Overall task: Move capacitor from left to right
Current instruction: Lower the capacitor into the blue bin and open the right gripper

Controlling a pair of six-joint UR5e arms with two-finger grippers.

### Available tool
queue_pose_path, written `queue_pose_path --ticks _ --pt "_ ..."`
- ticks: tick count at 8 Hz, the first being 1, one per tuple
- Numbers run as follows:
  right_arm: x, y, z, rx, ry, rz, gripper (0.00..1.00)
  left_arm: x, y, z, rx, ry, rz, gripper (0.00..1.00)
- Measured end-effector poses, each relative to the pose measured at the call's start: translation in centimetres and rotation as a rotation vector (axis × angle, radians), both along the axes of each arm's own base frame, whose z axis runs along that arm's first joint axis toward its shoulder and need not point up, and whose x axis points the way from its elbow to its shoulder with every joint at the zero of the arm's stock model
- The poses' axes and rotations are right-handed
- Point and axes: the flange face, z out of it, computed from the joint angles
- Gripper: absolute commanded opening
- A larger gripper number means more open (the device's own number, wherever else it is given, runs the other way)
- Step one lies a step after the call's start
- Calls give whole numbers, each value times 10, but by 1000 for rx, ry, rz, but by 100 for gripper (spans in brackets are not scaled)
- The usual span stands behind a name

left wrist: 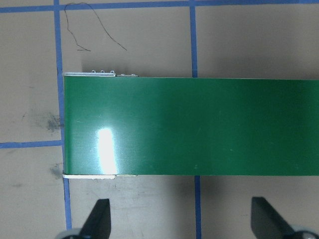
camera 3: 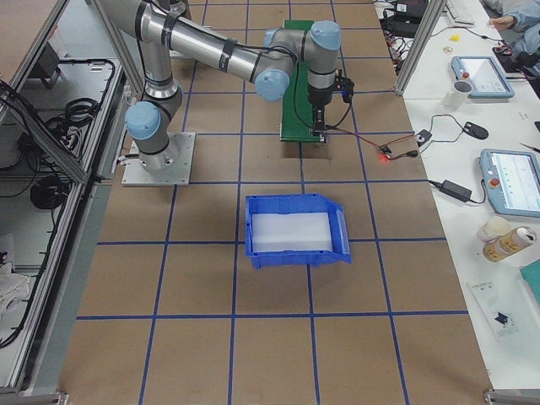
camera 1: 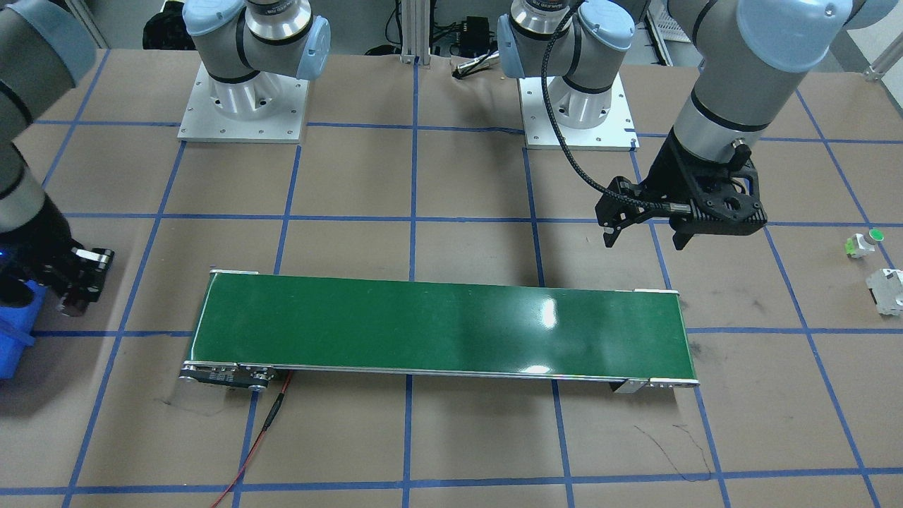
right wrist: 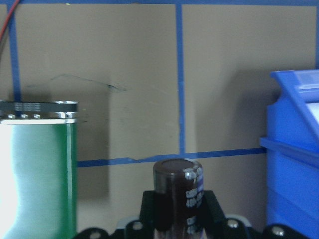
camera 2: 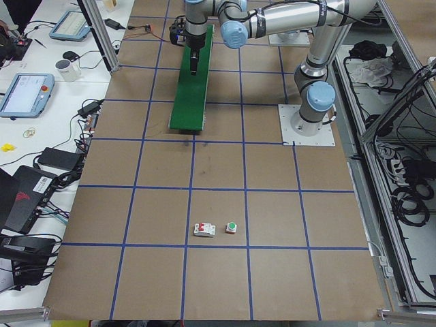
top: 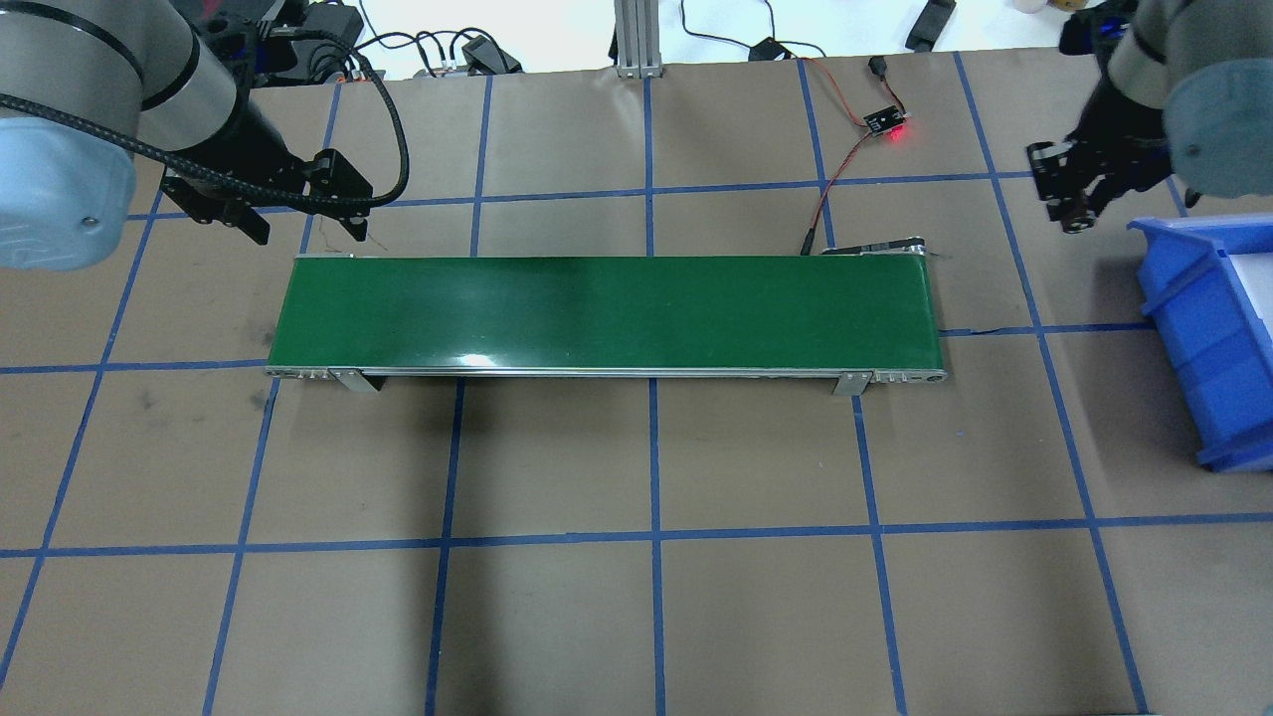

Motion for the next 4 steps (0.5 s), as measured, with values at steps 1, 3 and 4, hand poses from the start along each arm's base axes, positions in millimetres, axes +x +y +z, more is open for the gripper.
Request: queue_pose_path --ticks 1,3,4 --pt "-50 6 5 11 5 45 0 0 0 -1 1 1 1 100" --pt "-149 26 7 32 5 144 0 0 -1 -1 1 2 1 100" --pt "-194 36 3 42 -4 193 0 0 -1 -1 0 2 -1 100"
